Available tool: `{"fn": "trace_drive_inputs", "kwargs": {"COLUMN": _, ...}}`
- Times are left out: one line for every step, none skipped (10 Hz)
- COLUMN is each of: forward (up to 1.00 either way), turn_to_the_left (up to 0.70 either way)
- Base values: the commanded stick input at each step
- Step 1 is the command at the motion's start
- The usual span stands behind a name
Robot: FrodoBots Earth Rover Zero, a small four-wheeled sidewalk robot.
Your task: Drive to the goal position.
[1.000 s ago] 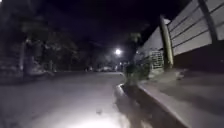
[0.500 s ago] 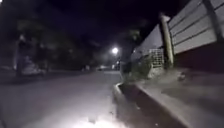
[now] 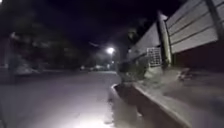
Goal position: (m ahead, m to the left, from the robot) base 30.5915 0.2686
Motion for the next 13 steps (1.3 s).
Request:
{"fn": "trace_drive_inputs", "kwargs": {"forward": 0.49, "turn_to_the_left": -0.1}}
{"fn": "trace_drive_inputs", "kwargs": {"forward": 0.49, "turn_to_the_left": 0.0}}
{"fn": "trace_drive_inputs", "kwargs": {"forward": 0.49, "turn_to_the_left": 0.04}}
{"fn": "trace_drive_inputs", "kwargs": {"forward": 0.49, "turn_to_the_left": 0.04}}
{"fn": "trace_drive_inputs", "kwargs": {"forward": 0.49, "turn_to_the_left": 0.04}}
{"fn": "trace_drive_inputs", "kwargs": {"forward": 0.49, "turn_to_the_left": 0.04}}
{"fn": "trace_drive_inputs", "kwargs": {"forward": 0.49, "turn_to_the_left": 0.04}}
{"fn": "trace_drive_inputs", "kwargs": {"forward": 0.49, "turn_to_the_left": 0.04}}
{"fn": "trace_drive_inputs", "kwargs": {"forward": 0.49, "turn_to_the_left": 0.04}}
{"fn": "trace_drive_inputs", "kwargs": {"forward": 0.49, "turn_to_the_left": 0.04}}
{"fn": "trace_drive_inputs", "kwargs": {"forward": 0.49, "turn_to_the_left": 0.04}}
{"fn": "trace_drive_inputs", "kwargs": {"forward": 0.49, "turn_to_the_left": 0.04}}
{"fn": "trace_drive_inputs", "kwargs": {"forward": 0.49, "turn_to_the_left": 0.04}}
